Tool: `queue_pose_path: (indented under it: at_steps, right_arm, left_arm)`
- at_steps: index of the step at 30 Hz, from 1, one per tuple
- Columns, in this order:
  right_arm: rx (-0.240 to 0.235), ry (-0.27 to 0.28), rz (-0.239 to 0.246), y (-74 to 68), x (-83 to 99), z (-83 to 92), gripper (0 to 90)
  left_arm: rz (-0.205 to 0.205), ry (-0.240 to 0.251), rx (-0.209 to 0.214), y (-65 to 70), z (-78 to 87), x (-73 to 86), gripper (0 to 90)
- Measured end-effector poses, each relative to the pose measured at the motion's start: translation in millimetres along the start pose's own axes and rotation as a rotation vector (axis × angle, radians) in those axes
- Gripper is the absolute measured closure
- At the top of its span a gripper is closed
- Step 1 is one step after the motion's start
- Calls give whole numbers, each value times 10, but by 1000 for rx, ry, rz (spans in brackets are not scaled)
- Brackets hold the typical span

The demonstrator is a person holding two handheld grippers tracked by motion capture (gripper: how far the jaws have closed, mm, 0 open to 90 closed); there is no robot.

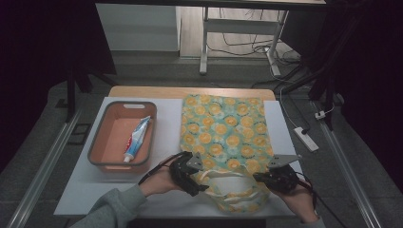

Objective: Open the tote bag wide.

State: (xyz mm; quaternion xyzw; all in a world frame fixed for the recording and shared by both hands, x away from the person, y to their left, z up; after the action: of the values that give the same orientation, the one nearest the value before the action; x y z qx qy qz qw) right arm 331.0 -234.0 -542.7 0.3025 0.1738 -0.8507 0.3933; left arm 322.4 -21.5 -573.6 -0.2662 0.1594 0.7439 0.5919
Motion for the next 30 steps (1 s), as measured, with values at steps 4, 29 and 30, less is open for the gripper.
queue_pose_path:
  at_steps: [4, 29, 30]
  right_arm:
    - [1, 4, -5, 10, 6, 12, 890]
    - [-14, 173, 16, -83, -362, 271, 891]
    - [-14, 173, 16, -83, -362, 271, 891]
  left_arm:
    - [19, -50, 13, -32, -82, 112, 304]
    - [116, 182, -54, -340, 632, -45, 870]
    - [120, 199, -65, -368, 695, -60, 870]
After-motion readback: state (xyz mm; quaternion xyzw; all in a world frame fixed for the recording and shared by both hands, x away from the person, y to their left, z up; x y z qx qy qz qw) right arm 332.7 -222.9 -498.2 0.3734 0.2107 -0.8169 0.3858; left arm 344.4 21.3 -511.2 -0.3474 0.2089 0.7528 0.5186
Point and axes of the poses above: each handheld gripper's, and its own axes: z roughly backward along the jaws, x roughly out of its underside, y roughly to its right, the point moved 10 cm from there along -z, roughly forward along the jaws, and after that the axes turned 5 degrees about -z, right-handed, at the moved point
